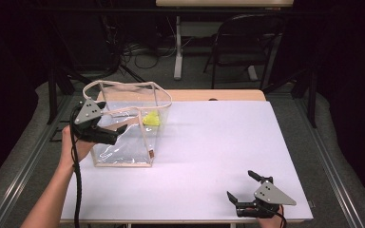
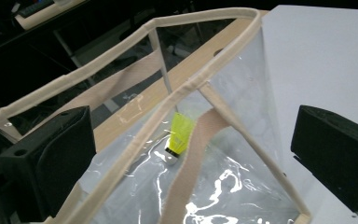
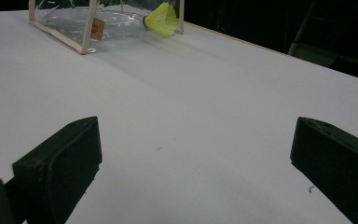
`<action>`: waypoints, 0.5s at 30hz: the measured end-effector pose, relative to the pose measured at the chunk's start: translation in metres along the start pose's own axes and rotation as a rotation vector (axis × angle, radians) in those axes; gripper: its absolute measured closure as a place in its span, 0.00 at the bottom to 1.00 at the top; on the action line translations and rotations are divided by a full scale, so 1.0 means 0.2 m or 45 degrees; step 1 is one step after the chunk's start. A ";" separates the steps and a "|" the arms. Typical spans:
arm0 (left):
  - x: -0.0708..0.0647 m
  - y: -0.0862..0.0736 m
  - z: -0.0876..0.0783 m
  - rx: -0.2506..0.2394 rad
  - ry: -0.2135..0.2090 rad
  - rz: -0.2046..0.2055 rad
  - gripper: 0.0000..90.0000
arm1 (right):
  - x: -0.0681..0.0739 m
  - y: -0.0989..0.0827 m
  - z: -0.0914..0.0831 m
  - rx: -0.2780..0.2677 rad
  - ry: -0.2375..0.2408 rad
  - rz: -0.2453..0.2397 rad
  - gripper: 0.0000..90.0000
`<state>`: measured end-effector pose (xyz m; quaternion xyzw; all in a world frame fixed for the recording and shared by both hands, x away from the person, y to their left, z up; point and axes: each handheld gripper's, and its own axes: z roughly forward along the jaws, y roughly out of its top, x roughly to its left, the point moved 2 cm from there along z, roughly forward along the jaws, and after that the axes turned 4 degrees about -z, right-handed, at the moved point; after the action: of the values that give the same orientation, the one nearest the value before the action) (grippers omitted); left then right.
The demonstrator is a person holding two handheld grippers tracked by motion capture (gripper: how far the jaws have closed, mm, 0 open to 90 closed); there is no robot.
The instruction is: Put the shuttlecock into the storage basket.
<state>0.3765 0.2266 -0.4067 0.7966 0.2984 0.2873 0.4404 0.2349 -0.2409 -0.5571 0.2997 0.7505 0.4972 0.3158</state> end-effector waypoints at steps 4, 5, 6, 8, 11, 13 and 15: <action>-0.04 -0.04 -0.01 -0.005 -0.012 0.000 0.00 | 0.00 0.00 -0.01 -0.008 -0.002 -0.002 0.02; -0.05 -0.05 -0.01 -0.007 -0.014 -0.002 0.00 | 0.00 0.00 0.00 -0.008 -0.001 -0.003 0.02; -0.06 -0.06 -0.02 -0.010 -0.016 -0.007 0.00 | 0.00 0.00 0.00 -0.008 -0.001 -0.002 0.02; -0.07 -0.07 -0.03 -0.016 -0.024 -0.015 0.00 | 0.00 0.00 0.00 -0.004 0.003 0.000 0.02; -0.09 -0.09 -0.04 -0.030 -0.020 -0.027 0.00 | 0.00 0.00 0.00 -0.002 0.004 -0.001 0.02; -0.11 -0.11 -0.06 -0.036 -0.020 -0.028 0.00 | 0.00 0.00 0.00 -0.002 0.004 -0.003 0.02; -0.12 -0.12 -0.07 -0.047 -0.019 -0.033 0.00 | 0.00 0.00 0.00 -0.001 0.004 -0.003 0.02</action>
<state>0.3444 0.2268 -0.4266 0.7864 0.3001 0.2809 0.4611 0.2348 -0.2401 -0.5566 0.2980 0.7510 0.4977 0.3154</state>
